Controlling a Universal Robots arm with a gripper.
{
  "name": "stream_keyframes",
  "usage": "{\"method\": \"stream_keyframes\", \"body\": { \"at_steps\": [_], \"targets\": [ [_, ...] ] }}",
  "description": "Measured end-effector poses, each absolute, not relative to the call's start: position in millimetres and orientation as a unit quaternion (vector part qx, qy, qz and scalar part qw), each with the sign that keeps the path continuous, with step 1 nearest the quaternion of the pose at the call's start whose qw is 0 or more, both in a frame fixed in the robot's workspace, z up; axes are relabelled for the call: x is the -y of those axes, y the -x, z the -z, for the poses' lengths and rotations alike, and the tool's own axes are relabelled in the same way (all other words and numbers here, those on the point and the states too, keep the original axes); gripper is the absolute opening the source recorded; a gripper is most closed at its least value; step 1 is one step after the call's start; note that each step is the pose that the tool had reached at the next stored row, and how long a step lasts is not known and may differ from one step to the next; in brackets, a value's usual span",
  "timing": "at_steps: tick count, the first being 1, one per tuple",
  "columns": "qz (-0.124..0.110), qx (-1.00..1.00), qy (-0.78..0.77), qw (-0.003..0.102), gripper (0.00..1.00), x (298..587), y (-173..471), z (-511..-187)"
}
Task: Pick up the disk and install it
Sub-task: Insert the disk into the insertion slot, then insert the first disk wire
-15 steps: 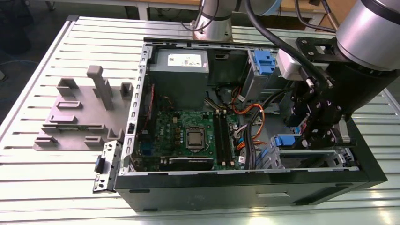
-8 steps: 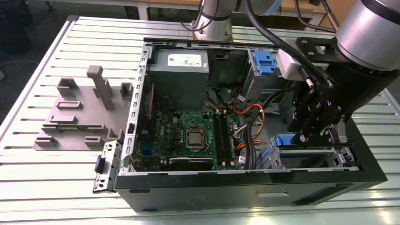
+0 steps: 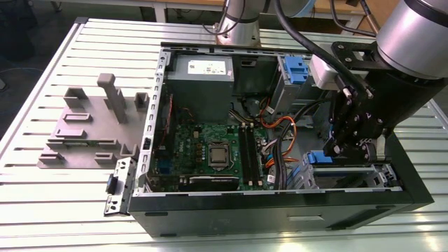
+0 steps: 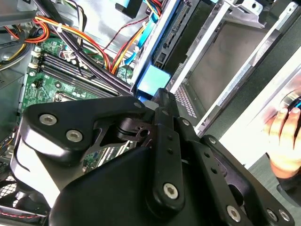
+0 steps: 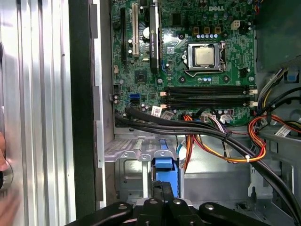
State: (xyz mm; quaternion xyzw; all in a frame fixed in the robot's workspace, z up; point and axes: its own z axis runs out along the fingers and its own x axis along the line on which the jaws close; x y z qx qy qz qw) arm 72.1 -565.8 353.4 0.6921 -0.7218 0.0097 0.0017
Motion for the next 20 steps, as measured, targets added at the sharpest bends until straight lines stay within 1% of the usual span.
{"method": "stream_keyframes", "body": {
  "at_steps": [14,20],
  "targets": [
    [-0.011,0.722,-0.692,0.003,0.11,566,-72,-353],
    [-0.011,0.722,-0.692,0.003,0.11,566,-89,-352]
  ]
}}
